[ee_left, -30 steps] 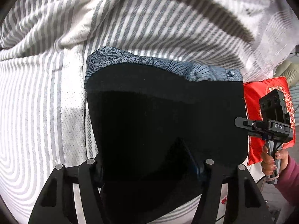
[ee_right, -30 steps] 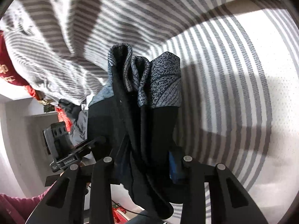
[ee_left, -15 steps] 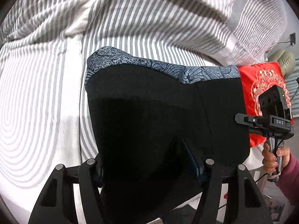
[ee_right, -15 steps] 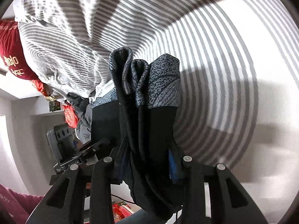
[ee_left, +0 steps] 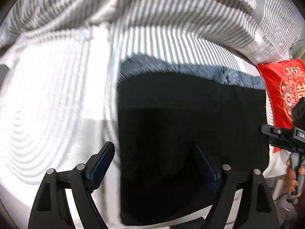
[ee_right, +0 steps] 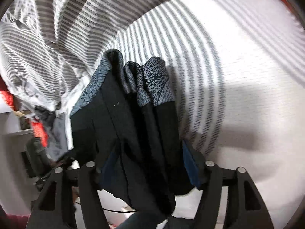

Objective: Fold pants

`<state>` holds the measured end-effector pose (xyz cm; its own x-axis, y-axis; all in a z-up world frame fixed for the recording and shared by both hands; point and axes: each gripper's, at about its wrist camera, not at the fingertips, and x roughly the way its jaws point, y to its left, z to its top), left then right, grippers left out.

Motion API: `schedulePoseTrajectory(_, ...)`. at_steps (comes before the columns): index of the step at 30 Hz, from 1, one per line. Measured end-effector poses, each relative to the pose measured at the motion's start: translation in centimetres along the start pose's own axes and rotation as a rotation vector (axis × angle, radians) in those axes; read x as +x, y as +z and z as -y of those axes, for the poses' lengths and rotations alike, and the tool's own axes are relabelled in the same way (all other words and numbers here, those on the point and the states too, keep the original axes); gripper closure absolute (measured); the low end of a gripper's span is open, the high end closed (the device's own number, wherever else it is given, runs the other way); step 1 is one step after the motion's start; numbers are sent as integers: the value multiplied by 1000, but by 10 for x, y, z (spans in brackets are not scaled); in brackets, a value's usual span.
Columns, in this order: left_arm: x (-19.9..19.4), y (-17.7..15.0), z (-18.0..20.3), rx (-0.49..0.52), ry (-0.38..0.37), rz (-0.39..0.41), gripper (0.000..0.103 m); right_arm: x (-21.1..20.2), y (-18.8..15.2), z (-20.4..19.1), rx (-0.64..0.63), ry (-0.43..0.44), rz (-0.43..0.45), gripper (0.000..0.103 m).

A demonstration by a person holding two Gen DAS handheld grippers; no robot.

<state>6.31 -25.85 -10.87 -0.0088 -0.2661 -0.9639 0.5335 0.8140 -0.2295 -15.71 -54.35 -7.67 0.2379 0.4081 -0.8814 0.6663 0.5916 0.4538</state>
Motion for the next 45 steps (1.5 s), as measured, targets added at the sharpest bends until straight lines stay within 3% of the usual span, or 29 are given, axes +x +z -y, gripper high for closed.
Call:
schedulePoseTrajectory(5, -35, 12, 0, 46, 78, 99, 18, -31, -8, -7, 21, -59, 95, 35)
schedulePoseTrajectory(6, -38, 15, 3, 53, 83, 110, 18, -37, -8, -11, 13, -64, 116, 48)
schedulePoseTrajectory(7, -40, 20, 8, 63, 82, 118, 18, -39, -8, -15, 2, -62, 125, 72)
schedulePoseTrajectory(9, -41, 26, 13, 77, 67, 117, 18, -42, -7, -26, -29, -66, 134, 85)
schedulePoseTrajectory(15, -32, 24, 45, 87, 54, 87, 18, -29, 2, -63, -154, -128, 130, 85)
schedulePoseTrajectory(23, 17, 10, 51, 99, 139, 36, 18, 6, -1, -37, -160, -245, 63, 86)
schedulePoseTrajectory(27, 23, 8, 55, 120, 145, 39, 8, 7, 1, -17, -83, -160, 69, 85)
schedulePoseTrajectory(33, 27, 10, 55, 112, 157, 41, 1, 9, 2, -22, -118, -188, 65, 82)
schedulePoseTrajectory(45, 30, 12, 52, 108, 147, 19, 1, 8, 0, -21, -80, -168, 96, 81)
